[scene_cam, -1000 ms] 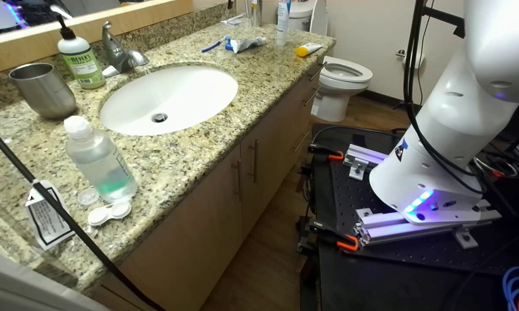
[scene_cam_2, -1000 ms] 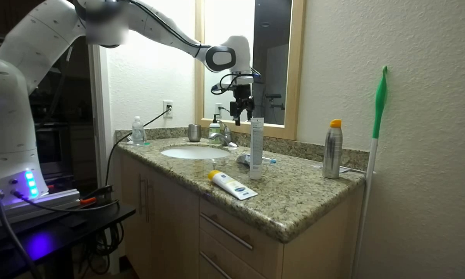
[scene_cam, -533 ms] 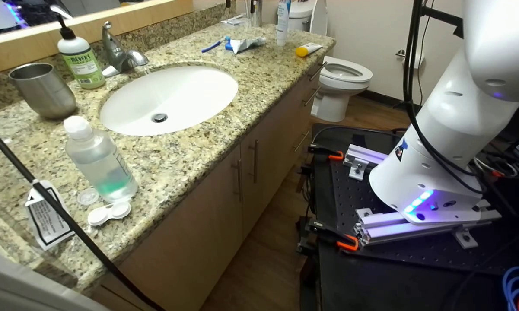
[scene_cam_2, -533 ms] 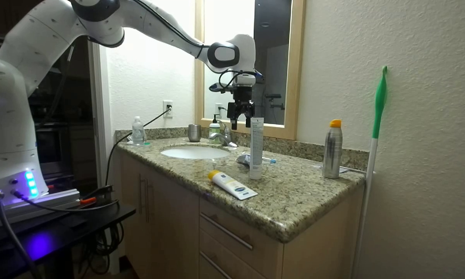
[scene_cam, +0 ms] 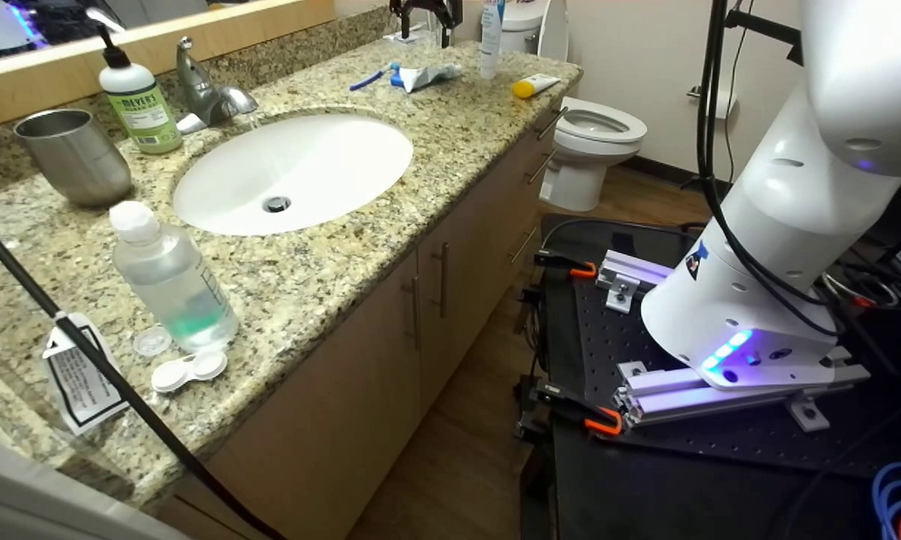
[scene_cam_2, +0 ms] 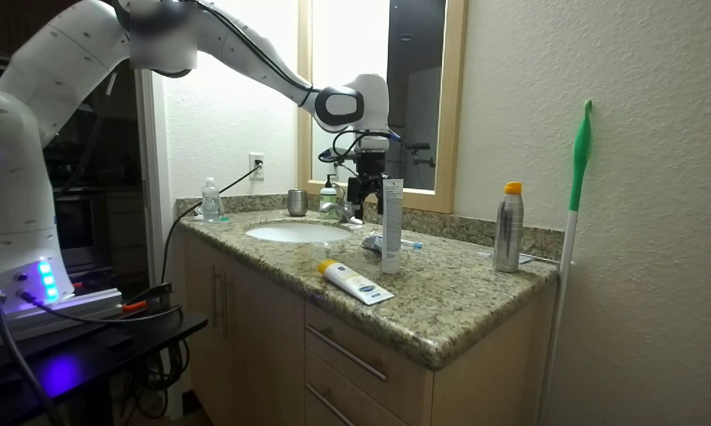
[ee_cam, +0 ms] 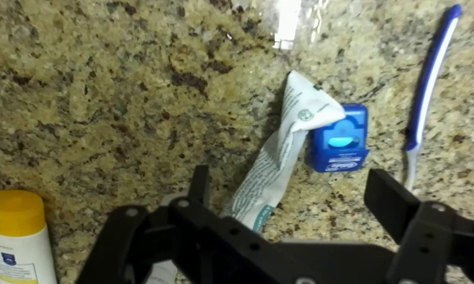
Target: Wet the toothbrush with water, put it back on the counter, move the toothpaste forward then close the tap
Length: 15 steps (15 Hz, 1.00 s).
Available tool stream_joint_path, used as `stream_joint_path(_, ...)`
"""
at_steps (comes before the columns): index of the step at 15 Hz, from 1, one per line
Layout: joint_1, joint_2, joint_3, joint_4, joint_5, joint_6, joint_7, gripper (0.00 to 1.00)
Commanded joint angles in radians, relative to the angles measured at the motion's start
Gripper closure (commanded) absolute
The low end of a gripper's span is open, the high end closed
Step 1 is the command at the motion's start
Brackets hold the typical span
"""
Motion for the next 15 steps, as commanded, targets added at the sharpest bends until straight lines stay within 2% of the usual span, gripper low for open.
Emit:
stream_joint_path(1, 0.015, -0.010, -0.015, -0.115, -0.032, 0.095, 0.001, 0.00)
stream_joint_path(2, -0.003, 0.014, 0.000, -0.043, -0.015, 0.048, 0.002, 0.00)
stream_joint_path(6, -0.002, 0.020, -0.001, -0.044, -0.016, 0.054, 0.002, 0.00)
stream_joint_path(11, -0.036, 0.118, 0.034, 0.044, 0.044, 0.046, 0.023, 0.00)
stream_joint_path(12, -0.011, 0.073, 0.012, -0.009, 0.014, 0.052, 0.016, 0.00)
stream_joint_path(14, -0.016, 0.105, 0.019, 0.015, 0.025, 0.053, 0.022, 0.00)
stream_joint_path(15, -0.017, 0.112, 0.020, 0.021, 0.026, 0.054, 0.024, 0.14)
